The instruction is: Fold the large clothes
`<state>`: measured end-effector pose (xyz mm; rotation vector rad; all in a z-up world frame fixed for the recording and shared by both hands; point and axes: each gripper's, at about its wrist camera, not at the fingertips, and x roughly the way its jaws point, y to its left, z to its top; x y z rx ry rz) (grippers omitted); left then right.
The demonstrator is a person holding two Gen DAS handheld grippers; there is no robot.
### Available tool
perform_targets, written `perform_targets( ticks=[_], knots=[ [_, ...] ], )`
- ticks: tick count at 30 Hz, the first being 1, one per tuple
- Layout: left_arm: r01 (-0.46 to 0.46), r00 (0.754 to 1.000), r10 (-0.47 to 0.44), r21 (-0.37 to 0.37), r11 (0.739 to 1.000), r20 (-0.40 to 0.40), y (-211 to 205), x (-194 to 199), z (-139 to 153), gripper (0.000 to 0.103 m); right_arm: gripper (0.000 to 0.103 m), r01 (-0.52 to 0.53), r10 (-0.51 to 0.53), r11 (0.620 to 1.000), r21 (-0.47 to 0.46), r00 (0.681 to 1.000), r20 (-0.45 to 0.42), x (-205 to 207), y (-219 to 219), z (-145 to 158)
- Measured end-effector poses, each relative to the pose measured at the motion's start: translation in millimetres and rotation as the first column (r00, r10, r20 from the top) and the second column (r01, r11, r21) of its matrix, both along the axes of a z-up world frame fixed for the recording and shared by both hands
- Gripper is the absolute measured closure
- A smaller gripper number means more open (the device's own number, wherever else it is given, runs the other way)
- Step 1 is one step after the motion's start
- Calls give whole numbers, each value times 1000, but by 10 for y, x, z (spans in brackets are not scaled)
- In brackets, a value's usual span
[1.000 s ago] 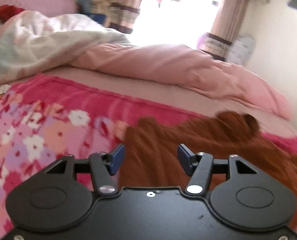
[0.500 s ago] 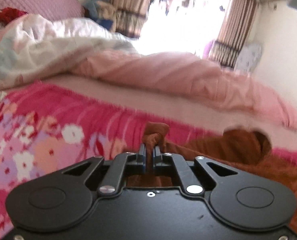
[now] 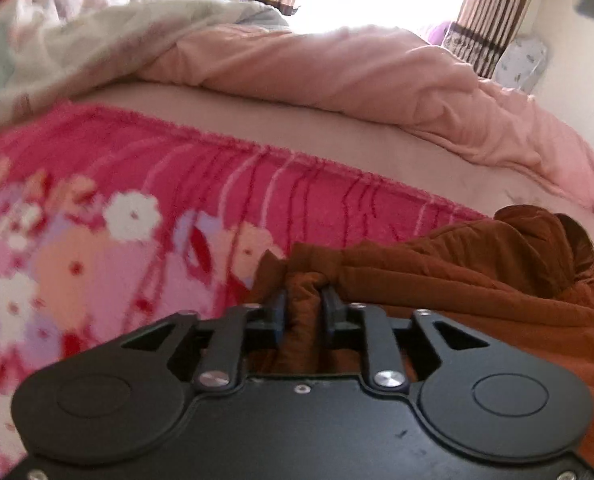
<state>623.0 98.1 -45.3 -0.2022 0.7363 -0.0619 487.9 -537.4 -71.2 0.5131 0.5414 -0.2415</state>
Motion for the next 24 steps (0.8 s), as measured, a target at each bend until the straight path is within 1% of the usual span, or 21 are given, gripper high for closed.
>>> perform_targets(
  ticks=[1,2,3,4,5,7,8,9,10,12,13,15,16,18,20,22,24],
  knots=[
    [-36,999,35,43,998,9,14,-40,91,54,61,15,-15,1000,-5,1000,6,-36,-5,31],
    [-56,998,54,64,996,32,14,-114,191,57,52,41,-41,999,-11,999,15,-99,12,94],
    [-58,997,55,58,997,60,19,-217,290,57,46,67,-66,997,-27,997,41,-194,37,178],
    [-36,995,32,41,999,90,2,-361,408,56,46,86,-83,995,-48,994,68,-289,77,261],
    [-14,993,11,32,999,113,-40,-493,497,56,46,84,-75,993,-85,992,102,-415,160,369],
    [35,986,-39,28,999,160,-209,-802,634,56,46,43,-20,990,-137,987,162,-633,362,539],
    [83,980,-85,23,996,179,-341,-966,671,55,47,9,21,988,-155,981,193,-754,518,610],
    [125,974,-126,16,992,190,-476,-1103,675,55,51,-27,61,987,-160,975,214,-843,664,648],
    [169,967,-166,0,986,196,-638,-1260,654,55,56,-71,107,985,-159,968,227,-911,824,670],
    [249,951,-237,-36,968,198,-913,-1476,571,55,57,-176,209,972,-155,949,234,-1016,1221,639],
    [287,942,-271,-53,957,196,-1064,-1574,502,54,59,-220,251,964,-150,939,234,-1046,1396,601],
    [326,931,-310,-56,944,190,-1288,-1683,378,54,63,-307,328,943,-126,920,214,-1058,1765,452],
    [343,928,-330,-55,938,173,-1385,-1704,303,54,66,-340,359,932,-126,911,202,-1047,1896,387],
    [336,934,-325,-53,940,147,-1476,-1709,191,54,66,-375,396,916,-140,903,168,-1013,2125,223],
    [323,937,-317,-19,946,146,-1459,-1689,141,54,69,-389,408,909,-146,903,136,-974,2215,100],
    [297,943,-295,13,955,155,-1331,-1656,141,52,75,-363,381,920,-148,916,123,-966,2155,56],
    [253,955,-255,30,967,149,-1115,-1628,153,54,75,-296,315,944,-145,941,125,-1021,1918,72]
  ],
)
